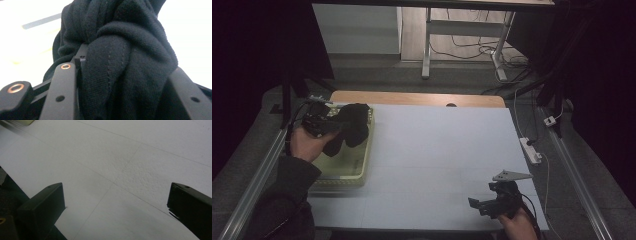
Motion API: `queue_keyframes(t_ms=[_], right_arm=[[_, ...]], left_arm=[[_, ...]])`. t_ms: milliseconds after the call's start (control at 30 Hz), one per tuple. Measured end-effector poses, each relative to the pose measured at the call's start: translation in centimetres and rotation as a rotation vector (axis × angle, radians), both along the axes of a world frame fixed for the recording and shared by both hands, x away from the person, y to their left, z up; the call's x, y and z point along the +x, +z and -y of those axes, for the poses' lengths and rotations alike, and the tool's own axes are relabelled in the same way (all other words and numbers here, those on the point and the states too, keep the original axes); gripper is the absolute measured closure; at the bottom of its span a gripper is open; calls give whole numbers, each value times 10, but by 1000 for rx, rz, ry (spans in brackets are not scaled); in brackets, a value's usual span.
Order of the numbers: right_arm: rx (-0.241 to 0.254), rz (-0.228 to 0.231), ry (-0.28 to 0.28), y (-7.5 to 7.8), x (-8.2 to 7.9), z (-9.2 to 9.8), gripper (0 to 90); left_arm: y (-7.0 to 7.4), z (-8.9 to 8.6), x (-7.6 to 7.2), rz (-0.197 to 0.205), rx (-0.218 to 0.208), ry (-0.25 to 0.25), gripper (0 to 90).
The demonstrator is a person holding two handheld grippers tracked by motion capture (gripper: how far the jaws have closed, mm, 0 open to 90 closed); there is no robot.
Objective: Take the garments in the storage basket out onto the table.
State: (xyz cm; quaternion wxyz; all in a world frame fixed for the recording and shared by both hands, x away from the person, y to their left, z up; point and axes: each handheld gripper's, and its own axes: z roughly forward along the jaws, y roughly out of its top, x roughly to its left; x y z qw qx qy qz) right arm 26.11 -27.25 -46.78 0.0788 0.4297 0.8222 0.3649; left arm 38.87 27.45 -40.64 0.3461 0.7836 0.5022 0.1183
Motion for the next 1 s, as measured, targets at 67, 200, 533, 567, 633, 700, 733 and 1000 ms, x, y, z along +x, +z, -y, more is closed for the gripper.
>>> queue_keyframes(t_ms=[67,200,533,567,633,700,733,1000], right_arm=[[1,1,-1,0,0,0,14],[2,1,-2,0,0,0,14],[2,2,-1,0,0,0,14],[2,2,-1,0,0,0,14],[2,1,-1,0,0,0,14],[3,1,-1,0,0,0,14],[2,1,-1,0,0,0,14],[4,1,0,0,0,1,14]], left_arm=[[2,4,1,5,3,-11,537],[10,15,2,17,2,-40,536],[26,46,9,39,9,-116,534],[26,49,9,39,11,-122,534],[27,56,11,41,18,-142,533],[28,62,12,43,17,-156,533],[28,67,13,43,17,-167,532],[33,98,17,45,19,-235,531]])
